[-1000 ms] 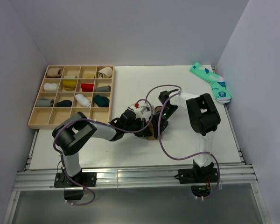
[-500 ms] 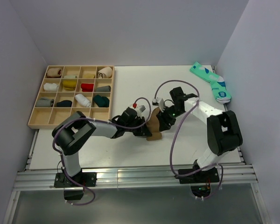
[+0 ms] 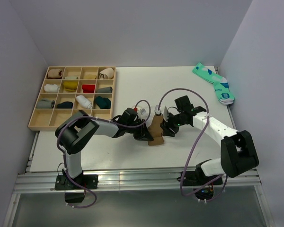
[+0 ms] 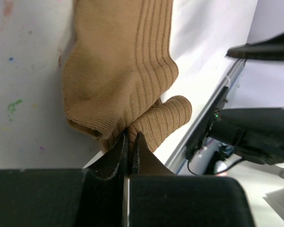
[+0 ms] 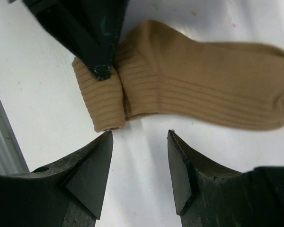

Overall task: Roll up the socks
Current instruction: Roll the sock at the center of the board.

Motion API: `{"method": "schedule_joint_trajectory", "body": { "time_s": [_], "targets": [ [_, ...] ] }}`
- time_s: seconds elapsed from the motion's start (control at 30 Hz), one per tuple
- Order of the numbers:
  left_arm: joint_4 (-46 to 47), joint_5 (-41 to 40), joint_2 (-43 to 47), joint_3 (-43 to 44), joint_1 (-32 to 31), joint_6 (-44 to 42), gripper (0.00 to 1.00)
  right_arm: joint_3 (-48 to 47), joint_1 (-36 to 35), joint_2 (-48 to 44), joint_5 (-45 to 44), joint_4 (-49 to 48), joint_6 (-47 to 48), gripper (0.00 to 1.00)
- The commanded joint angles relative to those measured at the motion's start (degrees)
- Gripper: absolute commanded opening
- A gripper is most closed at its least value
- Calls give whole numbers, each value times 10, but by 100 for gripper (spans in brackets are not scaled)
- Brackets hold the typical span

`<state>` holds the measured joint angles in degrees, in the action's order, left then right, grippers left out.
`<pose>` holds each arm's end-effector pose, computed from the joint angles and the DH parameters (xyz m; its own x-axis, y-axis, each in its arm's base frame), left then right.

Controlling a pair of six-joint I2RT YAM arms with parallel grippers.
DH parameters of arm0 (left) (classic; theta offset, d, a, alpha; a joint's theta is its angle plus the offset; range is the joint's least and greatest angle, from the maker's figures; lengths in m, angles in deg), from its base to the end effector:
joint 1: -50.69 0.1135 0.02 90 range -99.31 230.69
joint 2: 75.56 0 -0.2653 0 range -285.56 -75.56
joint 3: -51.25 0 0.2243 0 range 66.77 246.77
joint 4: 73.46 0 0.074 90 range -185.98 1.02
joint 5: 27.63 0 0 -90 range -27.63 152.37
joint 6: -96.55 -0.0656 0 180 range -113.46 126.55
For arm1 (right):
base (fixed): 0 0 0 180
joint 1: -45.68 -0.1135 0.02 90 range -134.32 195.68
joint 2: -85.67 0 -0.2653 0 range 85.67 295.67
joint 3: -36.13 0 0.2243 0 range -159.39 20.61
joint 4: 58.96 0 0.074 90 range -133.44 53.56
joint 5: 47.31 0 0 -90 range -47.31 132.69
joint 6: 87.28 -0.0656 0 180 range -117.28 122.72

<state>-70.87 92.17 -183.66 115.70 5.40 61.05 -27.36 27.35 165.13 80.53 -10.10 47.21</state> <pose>0.2325 -0.2812 0.1249 -0.9850 -0.0091 -0.1721 0.1350 0.5799 -0.8034 0.2158 0.1139 0.1988 -0.2653 -0.6709 -0.6925 -0.9559 0.2768 0.0980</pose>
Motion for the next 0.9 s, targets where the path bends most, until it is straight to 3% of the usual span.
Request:
{"method": "schedule_joint_trajectory", "body": {
  "time_s": [0.0, 0.3, 0.63, 0.87],
  "targets": [
    [-60, 34, -26, -18, 9, 7, 0, 30, -35, -33, -24, -49, 36, 57],
    [-53, 65, -41, -24, 21, 14, 0, 129, -156, -87, -120, -162, 27, 59],
    [-48, 79, -48, -17, 29, 16, 0, 140, -203, -56, -158, -194, 21, 60],
    [-41, 82, -47, -19, 34, 24, 0, 138, -212, -24, -162, -194, 6, 50]
  ]
}}
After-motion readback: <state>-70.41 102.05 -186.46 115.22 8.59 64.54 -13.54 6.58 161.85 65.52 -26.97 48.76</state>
